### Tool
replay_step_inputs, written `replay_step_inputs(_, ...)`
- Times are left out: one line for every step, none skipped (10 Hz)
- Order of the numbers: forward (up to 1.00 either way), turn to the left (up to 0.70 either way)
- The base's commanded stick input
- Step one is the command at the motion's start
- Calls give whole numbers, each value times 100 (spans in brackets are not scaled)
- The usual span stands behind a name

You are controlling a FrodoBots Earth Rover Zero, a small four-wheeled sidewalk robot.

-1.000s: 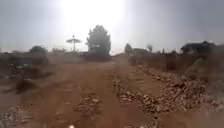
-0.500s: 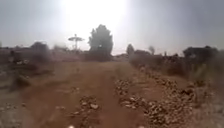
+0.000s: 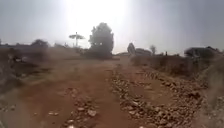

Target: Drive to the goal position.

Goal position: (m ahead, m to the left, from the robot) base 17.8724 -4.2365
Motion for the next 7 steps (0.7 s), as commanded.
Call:
replay_step_inputs(45, 27)
replay_step_inputs(45, 27)
replay_step_inputs(45, 27)
replay_step_inputs(45, 27)
replay_step_inputs(45, 27)
replay_step_inputs(45, 27)
replay_step_inputs(45, 27)
